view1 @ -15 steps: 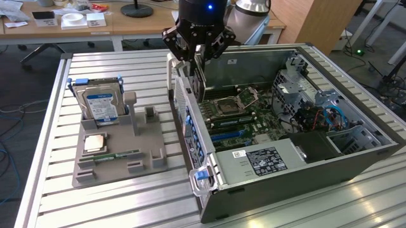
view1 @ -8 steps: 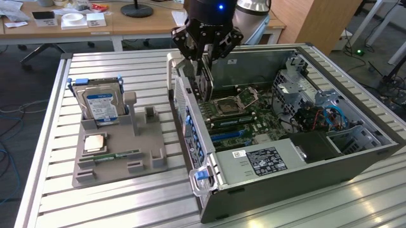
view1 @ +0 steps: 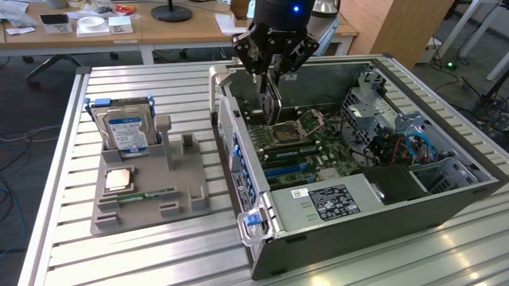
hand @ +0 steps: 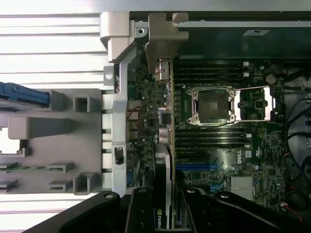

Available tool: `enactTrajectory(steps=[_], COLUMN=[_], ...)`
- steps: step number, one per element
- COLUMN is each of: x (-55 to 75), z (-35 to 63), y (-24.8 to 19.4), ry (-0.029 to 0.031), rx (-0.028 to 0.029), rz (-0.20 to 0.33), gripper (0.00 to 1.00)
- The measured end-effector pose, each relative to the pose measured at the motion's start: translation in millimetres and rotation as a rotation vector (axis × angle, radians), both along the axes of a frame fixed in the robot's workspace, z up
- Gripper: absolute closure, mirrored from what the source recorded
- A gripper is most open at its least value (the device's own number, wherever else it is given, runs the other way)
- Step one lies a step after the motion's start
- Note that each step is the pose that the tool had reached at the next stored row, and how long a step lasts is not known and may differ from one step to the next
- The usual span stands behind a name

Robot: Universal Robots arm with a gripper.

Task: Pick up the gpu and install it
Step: 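Pick up the gpu and move the gpu toward the slot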

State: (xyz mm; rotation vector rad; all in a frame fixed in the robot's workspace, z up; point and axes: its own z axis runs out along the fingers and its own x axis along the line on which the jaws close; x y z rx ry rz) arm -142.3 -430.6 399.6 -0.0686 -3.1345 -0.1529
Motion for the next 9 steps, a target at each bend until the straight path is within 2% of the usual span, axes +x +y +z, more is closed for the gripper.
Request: enactTrajectory(steps=[9], x=[31.6], z=[0.1], y=[2.4], ry=[0.0114], rx=[-0.0002], rz=[0.0], gripper=[0.73])
